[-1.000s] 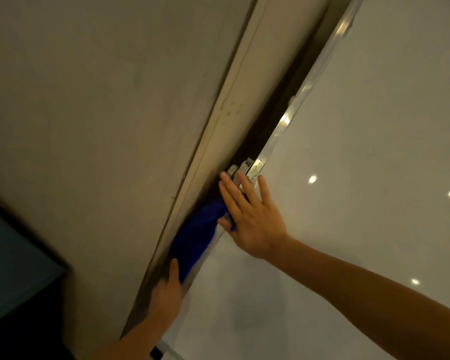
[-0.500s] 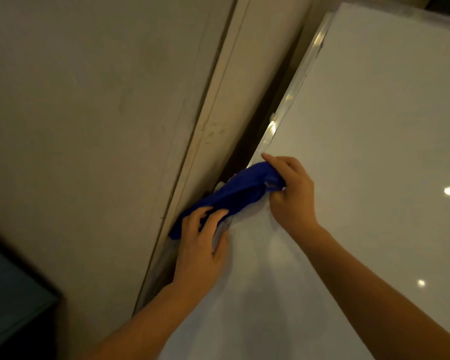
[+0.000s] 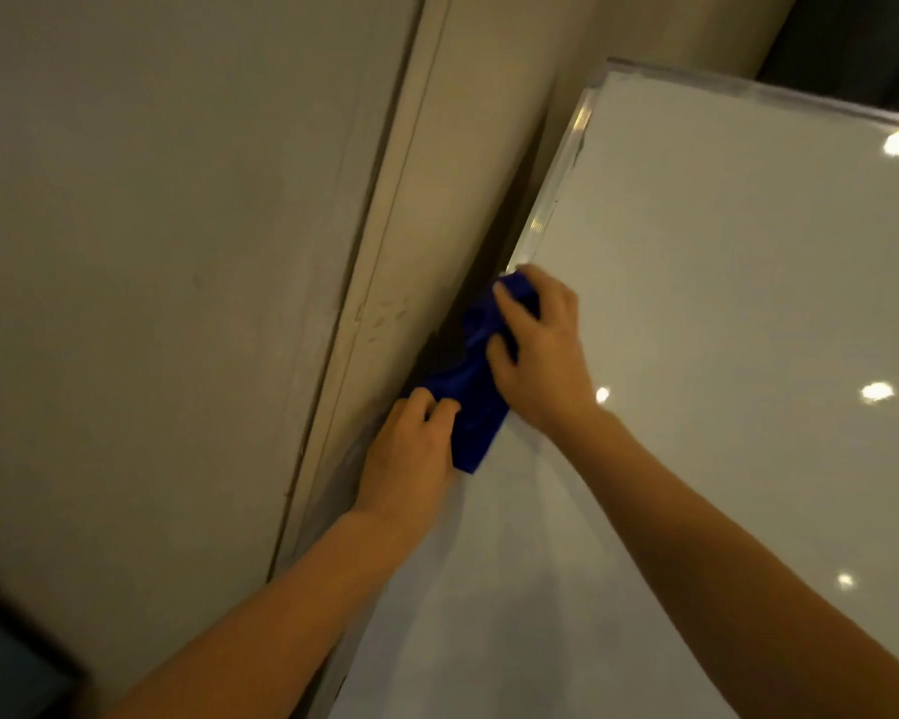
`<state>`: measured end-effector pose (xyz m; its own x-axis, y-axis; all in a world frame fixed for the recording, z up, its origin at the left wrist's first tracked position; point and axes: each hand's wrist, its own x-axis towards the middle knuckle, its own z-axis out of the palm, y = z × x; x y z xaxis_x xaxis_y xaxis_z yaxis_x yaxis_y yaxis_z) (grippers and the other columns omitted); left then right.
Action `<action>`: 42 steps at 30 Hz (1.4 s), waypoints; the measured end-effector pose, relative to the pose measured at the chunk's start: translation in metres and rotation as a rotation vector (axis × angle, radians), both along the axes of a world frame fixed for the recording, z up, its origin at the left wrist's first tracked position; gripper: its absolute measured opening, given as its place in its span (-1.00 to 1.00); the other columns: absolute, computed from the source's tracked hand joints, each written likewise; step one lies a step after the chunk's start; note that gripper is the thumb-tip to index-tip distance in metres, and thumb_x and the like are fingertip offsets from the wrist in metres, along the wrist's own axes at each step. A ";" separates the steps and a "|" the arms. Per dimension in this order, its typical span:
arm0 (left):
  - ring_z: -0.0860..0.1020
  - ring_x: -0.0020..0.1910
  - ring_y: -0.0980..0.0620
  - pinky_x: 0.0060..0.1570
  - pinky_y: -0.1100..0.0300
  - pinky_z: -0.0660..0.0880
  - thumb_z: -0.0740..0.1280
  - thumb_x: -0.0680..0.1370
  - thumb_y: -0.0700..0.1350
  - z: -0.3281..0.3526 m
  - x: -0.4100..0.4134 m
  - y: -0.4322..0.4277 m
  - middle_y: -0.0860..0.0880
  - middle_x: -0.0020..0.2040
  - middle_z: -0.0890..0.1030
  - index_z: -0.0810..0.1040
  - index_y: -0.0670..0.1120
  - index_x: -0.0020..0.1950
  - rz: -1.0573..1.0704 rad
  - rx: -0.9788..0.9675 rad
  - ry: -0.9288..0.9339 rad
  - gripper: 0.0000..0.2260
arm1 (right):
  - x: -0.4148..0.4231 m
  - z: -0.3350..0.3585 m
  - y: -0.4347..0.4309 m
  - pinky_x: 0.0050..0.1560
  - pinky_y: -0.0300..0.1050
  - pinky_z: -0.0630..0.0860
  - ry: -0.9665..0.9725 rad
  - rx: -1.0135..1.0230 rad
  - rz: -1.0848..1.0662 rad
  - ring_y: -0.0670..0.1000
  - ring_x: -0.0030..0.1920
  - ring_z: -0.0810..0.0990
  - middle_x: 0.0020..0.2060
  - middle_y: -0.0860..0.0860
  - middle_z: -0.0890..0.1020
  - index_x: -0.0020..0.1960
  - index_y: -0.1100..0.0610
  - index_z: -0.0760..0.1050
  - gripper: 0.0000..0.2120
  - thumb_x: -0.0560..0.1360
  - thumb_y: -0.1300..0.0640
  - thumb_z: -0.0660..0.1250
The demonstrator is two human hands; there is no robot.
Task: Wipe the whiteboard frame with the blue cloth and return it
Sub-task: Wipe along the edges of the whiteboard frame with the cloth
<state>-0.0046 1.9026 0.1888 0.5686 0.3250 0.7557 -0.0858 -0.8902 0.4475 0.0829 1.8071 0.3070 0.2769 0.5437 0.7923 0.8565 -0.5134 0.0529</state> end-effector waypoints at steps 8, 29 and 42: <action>0.49 -0.14 -0.03 -0.28 0.12 0.54 0.39 0.44 -0.37 -0.067 -0.012 0.004 -0.14 -0.01 0.50 0.49 -0.19 0.33 -0.144 0.014 -0.046 -0.54 | 0.008 -0.095 -0.007 0.54 0.25 0.00 -0.194 -0.380 -0.186 0.20 0.59 -0.07 0.60 0.13 0.02 0.58 0.06 0.10 -0.36 0.62 -0.27 -0.04; 0.57 -0.38 -0.01 -0.31 0.18 0.52 0.13 0.52 0.31 -0.107 0.004 0.000 -0.15 -0.35 0.61 0.60 -0.17 -0.29 -0.321 -0.974 0.165 -0.42 | 0.061 0.046 0.011 0.51 0.27 -0.15 -0.301 -0.410 -0.525 0.27 0.57 -0.11 0.59 0.20 -0.03 0.60 0.11 -0.02 -0.28 0.60 -0.29 0.01; 0.55 -0.37 -0.03 -0.29 0.15 0.50 0.00 0.44 0.46 -0.095 -0.001 0.012 -0.05 -0.39 0.57 0.50 -0.07 -0.40 -0.264 -0.790 0.394 -0.35 | 0.069 0.052 0.007 0.51 0.29 -0.17 -0.251 -0.336 -0.551 0.27 0.57 -0.16 0.59 0.19 -0.07 0.60 0.03 -0.07 -0.31 0.60 -0.29 -0.05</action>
